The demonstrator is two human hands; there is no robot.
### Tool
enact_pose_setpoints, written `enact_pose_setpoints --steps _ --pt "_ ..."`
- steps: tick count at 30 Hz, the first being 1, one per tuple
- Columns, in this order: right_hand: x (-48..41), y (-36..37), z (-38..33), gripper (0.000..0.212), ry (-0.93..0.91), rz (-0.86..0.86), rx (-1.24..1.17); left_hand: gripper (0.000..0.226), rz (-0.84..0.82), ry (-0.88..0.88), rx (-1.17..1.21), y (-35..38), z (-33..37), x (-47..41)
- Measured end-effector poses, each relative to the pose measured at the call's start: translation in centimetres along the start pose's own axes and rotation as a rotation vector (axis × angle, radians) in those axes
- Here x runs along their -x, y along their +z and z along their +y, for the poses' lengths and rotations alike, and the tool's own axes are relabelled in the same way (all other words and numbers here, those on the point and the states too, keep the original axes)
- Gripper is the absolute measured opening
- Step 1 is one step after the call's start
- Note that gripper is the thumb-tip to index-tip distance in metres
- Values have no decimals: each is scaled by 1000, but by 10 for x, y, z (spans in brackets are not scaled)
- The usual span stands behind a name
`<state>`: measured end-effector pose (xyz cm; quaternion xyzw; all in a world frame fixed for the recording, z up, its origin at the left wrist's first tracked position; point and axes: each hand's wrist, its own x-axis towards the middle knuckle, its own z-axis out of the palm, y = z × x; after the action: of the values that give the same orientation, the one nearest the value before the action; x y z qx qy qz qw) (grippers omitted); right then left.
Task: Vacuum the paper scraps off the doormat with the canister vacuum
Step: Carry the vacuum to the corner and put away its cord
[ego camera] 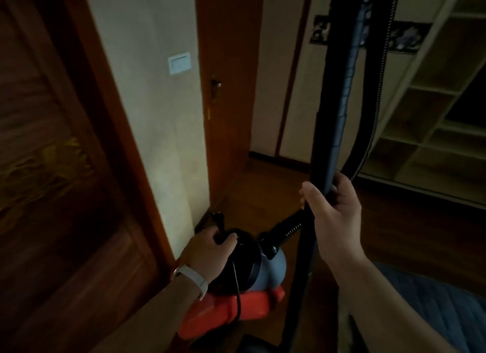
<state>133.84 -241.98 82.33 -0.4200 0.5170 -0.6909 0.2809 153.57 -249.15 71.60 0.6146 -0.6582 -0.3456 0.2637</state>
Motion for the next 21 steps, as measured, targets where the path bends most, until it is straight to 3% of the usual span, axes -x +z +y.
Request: enact_pose_setpoints --steps 11,21 --pt "-149 14 29 22 -59 259 76 35 -211 253 -115 40 83 -198" --pt "-270 -42 79 8 -95 379 59 38 -336 338 -12 133 156 -329"
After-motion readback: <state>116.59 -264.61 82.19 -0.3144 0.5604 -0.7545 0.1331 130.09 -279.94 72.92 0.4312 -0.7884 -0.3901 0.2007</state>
